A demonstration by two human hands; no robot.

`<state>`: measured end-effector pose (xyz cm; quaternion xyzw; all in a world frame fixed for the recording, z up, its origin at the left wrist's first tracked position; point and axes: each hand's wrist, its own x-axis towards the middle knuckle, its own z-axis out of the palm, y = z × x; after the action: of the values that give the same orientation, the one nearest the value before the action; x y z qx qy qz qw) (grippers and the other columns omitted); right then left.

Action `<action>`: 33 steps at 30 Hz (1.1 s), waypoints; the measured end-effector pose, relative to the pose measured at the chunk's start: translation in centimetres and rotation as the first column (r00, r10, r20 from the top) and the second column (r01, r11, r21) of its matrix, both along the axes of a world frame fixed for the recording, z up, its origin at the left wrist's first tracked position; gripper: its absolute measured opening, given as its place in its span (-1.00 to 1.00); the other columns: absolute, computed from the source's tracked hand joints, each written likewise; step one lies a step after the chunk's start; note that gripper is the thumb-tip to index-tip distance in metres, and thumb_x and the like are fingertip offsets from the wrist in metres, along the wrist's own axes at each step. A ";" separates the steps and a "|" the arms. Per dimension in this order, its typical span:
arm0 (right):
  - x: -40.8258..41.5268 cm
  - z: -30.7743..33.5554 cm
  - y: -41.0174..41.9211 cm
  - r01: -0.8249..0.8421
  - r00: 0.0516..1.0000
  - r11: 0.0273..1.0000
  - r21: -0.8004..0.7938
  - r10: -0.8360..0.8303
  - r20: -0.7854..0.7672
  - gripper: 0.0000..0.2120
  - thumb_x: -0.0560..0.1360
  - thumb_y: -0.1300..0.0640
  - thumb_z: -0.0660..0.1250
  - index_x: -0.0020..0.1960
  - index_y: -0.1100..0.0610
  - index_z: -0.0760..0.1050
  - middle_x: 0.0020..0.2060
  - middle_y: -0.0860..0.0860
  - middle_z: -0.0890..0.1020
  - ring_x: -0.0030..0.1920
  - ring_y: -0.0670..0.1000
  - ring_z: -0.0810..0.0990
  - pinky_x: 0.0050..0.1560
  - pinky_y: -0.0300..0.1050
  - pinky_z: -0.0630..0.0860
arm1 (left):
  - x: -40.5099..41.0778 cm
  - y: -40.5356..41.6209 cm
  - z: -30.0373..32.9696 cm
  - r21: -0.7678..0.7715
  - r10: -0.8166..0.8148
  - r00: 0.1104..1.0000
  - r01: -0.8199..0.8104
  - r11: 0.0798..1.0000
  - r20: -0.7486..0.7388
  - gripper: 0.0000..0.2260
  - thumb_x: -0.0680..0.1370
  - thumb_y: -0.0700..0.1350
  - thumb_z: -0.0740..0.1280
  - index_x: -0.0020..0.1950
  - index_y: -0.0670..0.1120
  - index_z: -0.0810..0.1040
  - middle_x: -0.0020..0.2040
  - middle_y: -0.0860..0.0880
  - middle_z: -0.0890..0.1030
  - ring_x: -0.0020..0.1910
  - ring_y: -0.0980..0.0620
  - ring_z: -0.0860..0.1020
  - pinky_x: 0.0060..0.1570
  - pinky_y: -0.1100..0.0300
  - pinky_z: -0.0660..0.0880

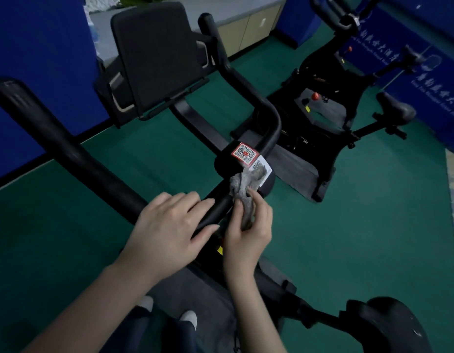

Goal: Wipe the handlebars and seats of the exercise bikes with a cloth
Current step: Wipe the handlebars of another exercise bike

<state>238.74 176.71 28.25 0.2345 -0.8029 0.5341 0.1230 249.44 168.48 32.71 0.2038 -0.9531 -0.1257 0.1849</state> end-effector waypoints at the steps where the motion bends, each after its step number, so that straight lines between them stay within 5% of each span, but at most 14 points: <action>1: 0.0 -0.1 -0.2 0.027 0.999 0.999 -0.023 -0.027 0.025 -0.78 0.49 0.34 0.35 0.13 0.25 0.55 -0.03 0.07 0.60 -0.01 -0.19 0.51 0.07 -0.44 0.38 | 0.0 0.0 -0.1 -0.004 -0.003 1.000 0.003 1.000 -0.006 -0.60 0.52 0.11 0.20 0.12 -0.14 0.62 -0.18 0.00 0.59 -0.24 0.00 0.58 -0.21 0.07 0.51; 11: 0.8 -1.4 -0.1 0.117 0.968 0.977 -0.176 -0.072 0.241 -0.80 0.49 0.23 0.35 0.11 0.18 0.54 0.00 0.00 0.62 0.06 -0.06 0.59 0.11 -0.27 0.45 | -0.1 0.1 -0.4 -0.054 0.001 1.000 -0.002 0.999 -0.031 -0.65 0.51 0.09 0.28 0.12 -0.12 0.63 -0.19 0.04 0.59 -0.28 0.03 0.57 -0.24 0.13 0.49; 18: 0.7 -2.9 1.6 0.126 0.896 0.989 -0.079 -0.079 0.437 -0.70 0.43 0.25 0.44 0.16 0.15 0.56 0.06 -0.03 0.64 0.12 -0.07 0.59 0.17 -0.26 0.44 | 0.0 0.0 -0.6 -0.059 0.000 0.999 -0.003 0.998 -0.047 -0.66 0.52 0.10 0.28 0.12 -0.10 0.63 -0.18 0.05 0.59 -0.31 0.05 0.55 -0.26 0.15 0.49; 23: -1.0 -1.9 -0.1 0.034 0.840 0.992 -0.118 0.035 0.541 -0.80 0.40 0.22 0.44 0.01 0.05 0.57 -0.12 -0.12 0.67 -0.09 -0.17 0.62 0.00 -0.25 0.51 | 0.1 0.0 -0.7 -0.076 -0.003 0.998 -0.002 0.997 -0.061 -0.67 0.51 0.10 0.30 0.12 -0.10 0.63 -0.18 0.06 0.59 -0.31 0.06 0.54 -0.26 0.16 0.47; 26: -1.3 -1.5 -0.3 0.016 0.773 0.964 -0.266 0.157 0.615 -0.81 0.41 0.32 0.43 -0.05 0.12 0.52 -0.19 -0.01 0.67 -0.18 -0.09 0.63 -0.09 -0.17 0.55 | 0.1 0.0 -0.7 -0.081 -0.003 0.998 -0.002 0.997 -0.062 -0.67 0.52 0.09 0.30 0.12 -0.09 0.62 -0.19 0.06 0.59 -0.31 0.06 0.54 -0.27 0.16 0.47; 33: -0.8 -1.8 1.4 -0.154 0.699 0.911 -0.383 0.375 0.610 -0.77 0.39 0.45 0.42 -0.10 0.20 0.46 -0.34 -0.15 0.64 -0.29 -0.21 0.56 -0.24 -0.34 0.48 | 0.0 0.0 -0.9 -0.110 0.005 0.998 -0.012 0.994 -0.062 -0.69 0.52 0.08 0.31 0.12 -0.08 0.63 -0.19 0.07 0.59 -0.32 0.06 0.54 -0.28 0.20 0.43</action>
<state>237.98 178.14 26.44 0.1189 -0.6581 0.7105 -0.2191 249.48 168.44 31.85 0.1932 -0.9516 -0.0783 0.2256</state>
